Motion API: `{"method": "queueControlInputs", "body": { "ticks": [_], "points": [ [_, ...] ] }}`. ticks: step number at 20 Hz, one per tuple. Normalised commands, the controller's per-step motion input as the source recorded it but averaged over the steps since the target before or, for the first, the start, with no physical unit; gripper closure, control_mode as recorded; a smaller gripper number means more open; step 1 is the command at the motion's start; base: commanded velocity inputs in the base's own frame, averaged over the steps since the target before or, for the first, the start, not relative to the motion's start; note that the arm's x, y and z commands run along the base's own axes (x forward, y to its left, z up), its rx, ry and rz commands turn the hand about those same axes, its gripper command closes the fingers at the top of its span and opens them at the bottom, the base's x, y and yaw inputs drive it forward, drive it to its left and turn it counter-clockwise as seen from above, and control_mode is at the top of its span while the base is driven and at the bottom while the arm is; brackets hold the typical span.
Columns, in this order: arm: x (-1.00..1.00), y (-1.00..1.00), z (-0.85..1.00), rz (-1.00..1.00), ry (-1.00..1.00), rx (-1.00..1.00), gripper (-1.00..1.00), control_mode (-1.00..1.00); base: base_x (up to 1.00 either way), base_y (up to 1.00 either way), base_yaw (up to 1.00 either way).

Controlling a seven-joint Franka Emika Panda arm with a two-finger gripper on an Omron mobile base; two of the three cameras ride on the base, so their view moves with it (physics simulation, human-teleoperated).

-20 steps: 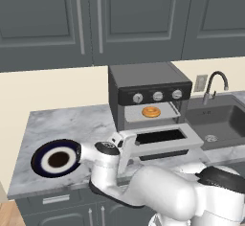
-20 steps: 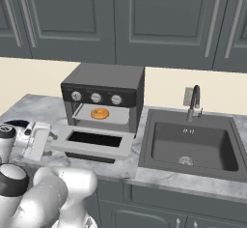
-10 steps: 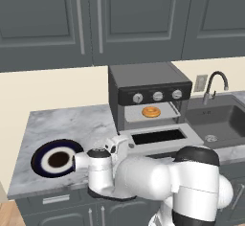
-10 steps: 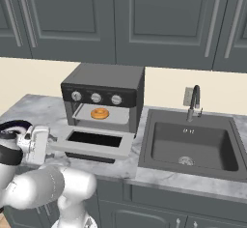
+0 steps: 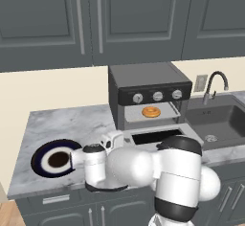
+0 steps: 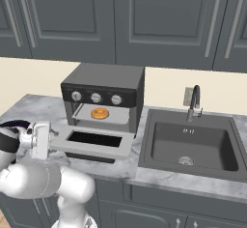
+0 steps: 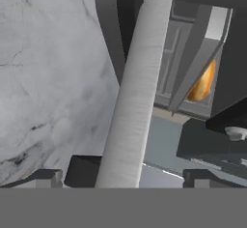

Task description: Pick up the bagel from the plate, place it on the toaster oven rack, close the door, and set the timer.

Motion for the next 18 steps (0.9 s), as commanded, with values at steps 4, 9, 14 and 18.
{"method": "queueControlInputs", "body": {
  "ticks": [4,9,14,18],
  "points": [
    [0.08,0.00,0.00,0.00,0.00,-0.09,-1.00,-1.00,0.00,0.00,0.00],
    [0.04,-0.07,0.04,0.00,0.00,-0.08,-1.00,-1.00,0.00,0.00,0.00],
    [0.11,-0.25,0.36,-0.02,0.00,-0.07,-1.00,-1.00,0.00,0.00,0.00],
    [0.18,-0.31,0.56,-0.01,0.00,-0.07,-1.00,-1.00,0.00,0.00,0.00]
  ]
}}
